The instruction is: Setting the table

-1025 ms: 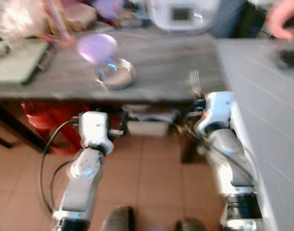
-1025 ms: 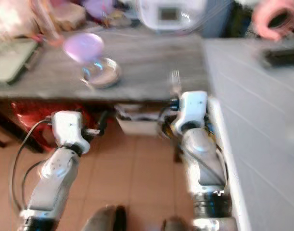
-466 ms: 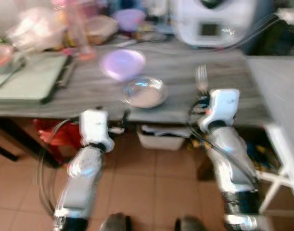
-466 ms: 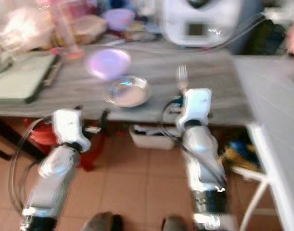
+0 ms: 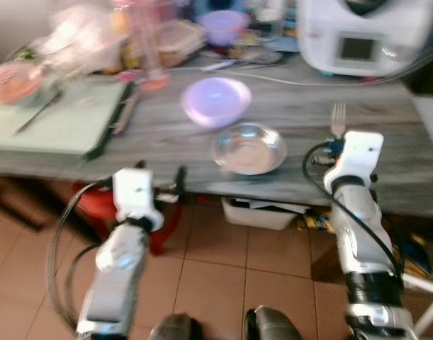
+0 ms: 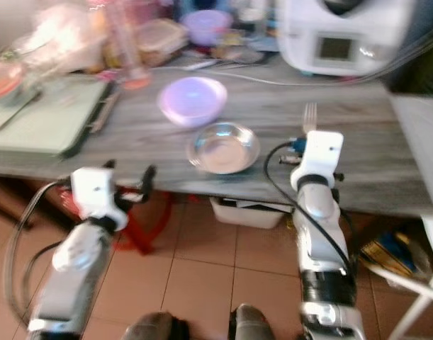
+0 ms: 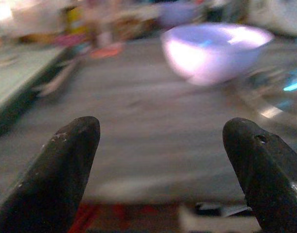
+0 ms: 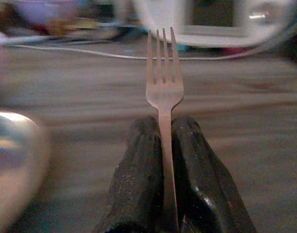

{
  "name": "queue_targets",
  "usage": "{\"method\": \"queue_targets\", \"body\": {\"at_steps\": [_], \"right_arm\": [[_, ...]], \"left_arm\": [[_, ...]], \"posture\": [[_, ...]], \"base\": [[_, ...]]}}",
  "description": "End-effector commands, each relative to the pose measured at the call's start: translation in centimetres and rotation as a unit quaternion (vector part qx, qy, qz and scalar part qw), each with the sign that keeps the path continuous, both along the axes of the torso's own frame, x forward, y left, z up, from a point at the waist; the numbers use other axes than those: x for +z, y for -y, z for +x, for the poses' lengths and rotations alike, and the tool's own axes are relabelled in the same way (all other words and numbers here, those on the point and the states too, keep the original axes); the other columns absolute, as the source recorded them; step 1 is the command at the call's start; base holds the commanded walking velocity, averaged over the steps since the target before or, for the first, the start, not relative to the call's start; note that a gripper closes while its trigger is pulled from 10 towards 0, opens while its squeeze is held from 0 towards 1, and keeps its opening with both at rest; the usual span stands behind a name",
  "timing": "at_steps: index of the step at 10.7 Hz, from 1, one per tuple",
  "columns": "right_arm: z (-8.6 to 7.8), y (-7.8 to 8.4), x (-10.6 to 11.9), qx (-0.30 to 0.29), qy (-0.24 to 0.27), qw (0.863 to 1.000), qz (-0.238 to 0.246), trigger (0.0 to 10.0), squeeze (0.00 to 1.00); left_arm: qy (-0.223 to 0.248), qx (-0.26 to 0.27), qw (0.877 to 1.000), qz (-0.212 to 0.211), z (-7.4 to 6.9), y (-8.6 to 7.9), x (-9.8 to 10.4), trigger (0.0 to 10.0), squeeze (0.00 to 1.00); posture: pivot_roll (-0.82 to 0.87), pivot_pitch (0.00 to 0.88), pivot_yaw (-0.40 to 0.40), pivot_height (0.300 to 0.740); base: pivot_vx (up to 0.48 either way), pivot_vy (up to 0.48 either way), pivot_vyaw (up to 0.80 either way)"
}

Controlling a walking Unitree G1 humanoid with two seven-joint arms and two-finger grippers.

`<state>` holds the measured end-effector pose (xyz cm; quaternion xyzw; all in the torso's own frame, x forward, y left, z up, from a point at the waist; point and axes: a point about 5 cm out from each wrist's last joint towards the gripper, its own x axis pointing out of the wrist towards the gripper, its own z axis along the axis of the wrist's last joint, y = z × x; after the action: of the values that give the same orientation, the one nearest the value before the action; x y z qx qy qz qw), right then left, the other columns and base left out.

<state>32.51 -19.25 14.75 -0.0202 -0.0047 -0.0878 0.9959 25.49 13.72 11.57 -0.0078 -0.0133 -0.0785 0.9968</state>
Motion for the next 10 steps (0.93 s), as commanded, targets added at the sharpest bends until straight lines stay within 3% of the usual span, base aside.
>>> {"method": "queue_targets", "body": {"at_steps": [1,5,10], "right_arm": [[0.1,0.1,-0.4,-0.001,-0.010,1.000,0.008,0.0,0.00],[1.4,0.4,-1.1,0.002,-0.040,0.998,0.040,0.0,0.00],[1.7,0.5,-1.1,0.000,-0.041,0.998,0.043,0.0,0.00]], "left_arm": [[0.003,0.002,1.000,0.001,-0.3,-0.2,0.4,10.0,0.00],[-0.015,0.000,1.000,0.015,-1.4,-1.1,0.4,10.0,0.00],[-0.019,-0.001,1.000,0.018,-1.7,-1.3,0.5,10.0,0.00]], "posture": [[0.05,0.153,0.089,0.740],[0.09,0.201,0.121,0.740],[0.10,0.209,0.125,0.740]], "base": [[0.000,0.000,0.00],[0.000,0.000,0.00],[0.000,0.000,0.00]]}}
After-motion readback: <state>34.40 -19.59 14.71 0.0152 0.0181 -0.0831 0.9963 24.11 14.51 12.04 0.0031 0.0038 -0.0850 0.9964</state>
